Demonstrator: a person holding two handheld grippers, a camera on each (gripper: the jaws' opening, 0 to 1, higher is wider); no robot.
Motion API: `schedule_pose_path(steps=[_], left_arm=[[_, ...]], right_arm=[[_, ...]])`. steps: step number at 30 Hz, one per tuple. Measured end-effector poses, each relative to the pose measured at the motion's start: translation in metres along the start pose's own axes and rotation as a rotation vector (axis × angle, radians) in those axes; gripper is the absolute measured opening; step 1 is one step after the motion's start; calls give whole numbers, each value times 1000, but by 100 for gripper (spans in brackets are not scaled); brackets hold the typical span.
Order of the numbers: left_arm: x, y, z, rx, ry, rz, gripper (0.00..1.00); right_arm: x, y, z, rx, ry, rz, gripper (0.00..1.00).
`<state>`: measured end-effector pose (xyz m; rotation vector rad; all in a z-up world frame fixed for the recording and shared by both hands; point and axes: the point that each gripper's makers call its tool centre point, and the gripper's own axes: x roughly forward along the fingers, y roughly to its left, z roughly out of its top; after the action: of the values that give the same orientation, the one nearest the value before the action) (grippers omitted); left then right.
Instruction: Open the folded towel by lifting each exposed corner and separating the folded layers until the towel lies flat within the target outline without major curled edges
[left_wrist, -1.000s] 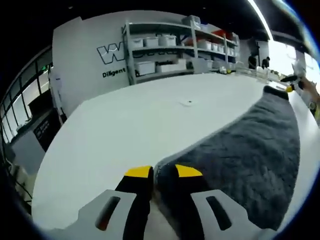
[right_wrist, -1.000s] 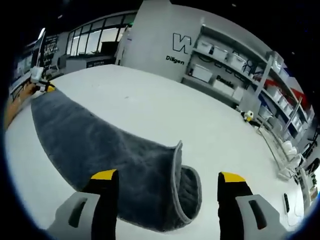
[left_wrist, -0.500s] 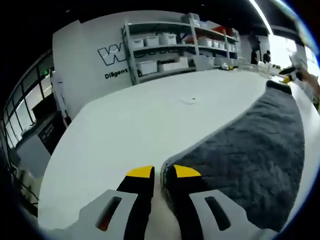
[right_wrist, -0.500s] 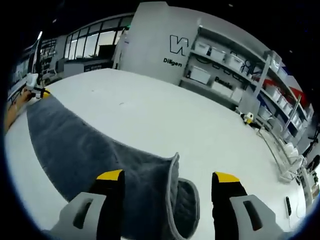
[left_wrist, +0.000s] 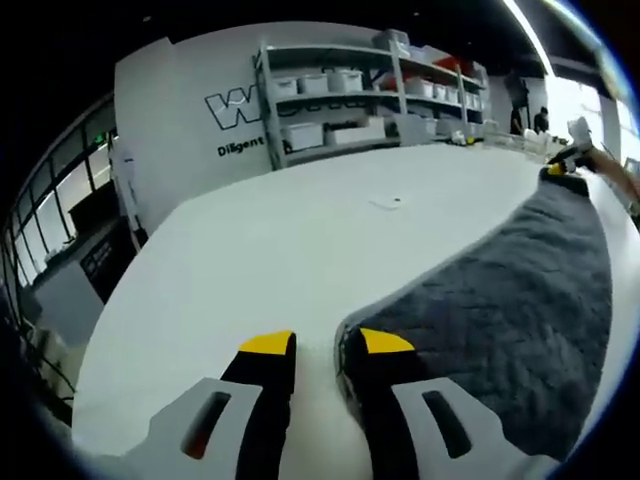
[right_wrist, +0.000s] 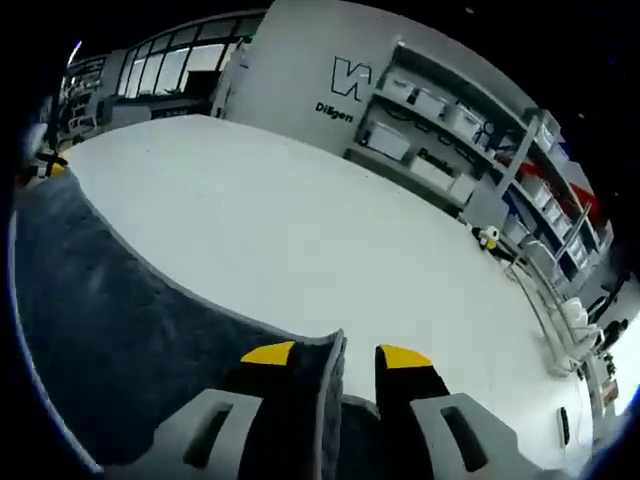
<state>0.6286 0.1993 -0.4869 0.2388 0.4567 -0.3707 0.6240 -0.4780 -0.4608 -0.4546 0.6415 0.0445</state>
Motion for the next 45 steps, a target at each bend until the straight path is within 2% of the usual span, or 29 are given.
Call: schedule_pose_path(steps=[2,4,7,11,15,17,18,19,26,30,35,38,45], left_arm=[[1,1,0,-5,-3,-4,23],[1,0,0,-11,-4,-12,22],[2,-5,0,-8,-7,-31,17],[1,-9,-1,-1,-3,-30,14],[1,-11,-1,13,-3,-29,13],[1,-13,-2,12,-4,-35,9],[1,-19,-2,-1,-10,-64,6],[1,-19,-2,-1,-13,-64,4],[3,-18,0,41,-7,-49,2],[3,-15,2,55,-30,-25,2],[-11,-10,23,73,-110,34,2],[-22,-12,31,96,-129,54,2],[-50,-16,33,95,-142,60,2]], right_arm=[[6,1,-4,-6,21,12,17],[7,-1,-2,7,-5,12,0],[6,-6,-2,32,-37,12,0],[-5,-24,-4,93,-105,-55,0],[-16,-38,-2,142,-178,-71,0],[-21,-42,-4,147,-187,-81,0],[-23,-44,-4,149,-192,-83,0],[-27,-45,-2,161,-216,-87,0],[-39,-51,6,201,-298,-96,0],[-48,-53,8,206,-340,-101,0],[-61,-55,7,217,-370,-89,0],[-69,-57,6,216,-381,-90,0],[-98,-57,-2,187,-406,-72,0]])
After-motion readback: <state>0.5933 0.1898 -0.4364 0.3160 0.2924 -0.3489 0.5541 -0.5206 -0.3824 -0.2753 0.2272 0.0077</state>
